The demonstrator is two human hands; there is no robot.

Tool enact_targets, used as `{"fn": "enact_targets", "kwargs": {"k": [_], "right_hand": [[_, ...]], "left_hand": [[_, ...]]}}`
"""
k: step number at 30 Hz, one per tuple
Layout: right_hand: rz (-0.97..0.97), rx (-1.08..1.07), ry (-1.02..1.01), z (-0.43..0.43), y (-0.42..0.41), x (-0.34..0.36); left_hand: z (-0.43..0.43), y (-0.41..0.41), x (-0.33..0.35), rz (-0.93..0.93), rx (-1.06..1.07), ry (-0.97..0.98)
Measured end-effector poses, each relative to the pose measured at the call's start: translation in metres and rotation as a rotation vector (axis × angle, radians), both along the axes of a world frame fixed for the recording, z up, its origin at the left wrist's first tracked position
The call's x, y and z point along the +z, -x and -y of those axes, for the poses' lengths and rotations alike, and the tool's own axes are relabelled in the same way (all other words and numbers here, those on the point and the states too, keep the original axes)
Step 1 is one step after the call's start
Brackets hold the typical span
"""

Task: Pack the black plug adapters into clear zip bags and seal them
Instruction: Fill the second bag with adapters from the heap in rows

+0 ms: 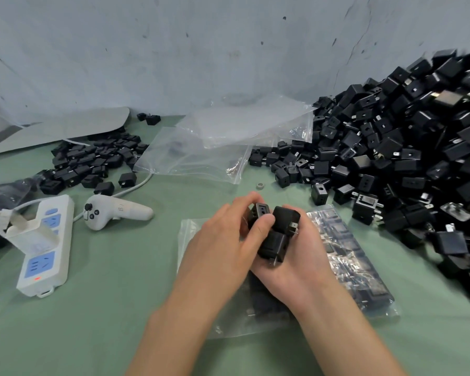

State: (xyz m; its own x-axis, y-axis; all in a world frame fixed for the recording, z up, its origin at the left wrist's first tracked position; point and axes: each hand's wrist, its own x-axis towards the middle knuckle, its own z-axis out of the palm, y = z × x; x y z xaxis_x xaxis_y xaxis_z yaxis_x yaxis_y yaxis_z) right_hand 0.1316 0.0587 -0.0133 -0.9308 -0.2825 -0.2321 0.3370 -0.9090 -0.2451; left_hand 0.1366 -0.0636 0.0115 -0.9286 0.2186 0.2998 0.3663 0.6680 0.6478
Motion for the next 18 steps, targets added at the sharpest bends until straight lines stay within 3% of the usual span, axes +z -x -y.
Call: {"fn": "enact_targets", "kwargs": {"k": [5, 9, 12, 15, 18], "right_hand": [[0.018, -0.003, 0.021, 0.002, -0.001, -0.004], [-0.011, -0.013, 0.075, -0.001, -0.002, -0.003], [-0.032, -0.032, 0.063, -0.009, -0.002, -0.002], [-0.035, -0.014, 0.049, -0.014, -0.003, -0.002], [-0.025, -0.012, 0.041, -0.012, -0.003, -0.002]], "left_hand": [[0.008, 0.0, -0.001, 0.083, 0.023, -0.073], [0.026, 0.0, 0.005, 0.184, 0.106, -0.497], [0.056, -0.003, 0.007, 0.187, 0.267, -0.678], [0.075, -0.008, 0.002, 0.275, 0.394, -0.697], [0.079, -0.008, -0.01, 0.333, 0.496, -0.539]]}}
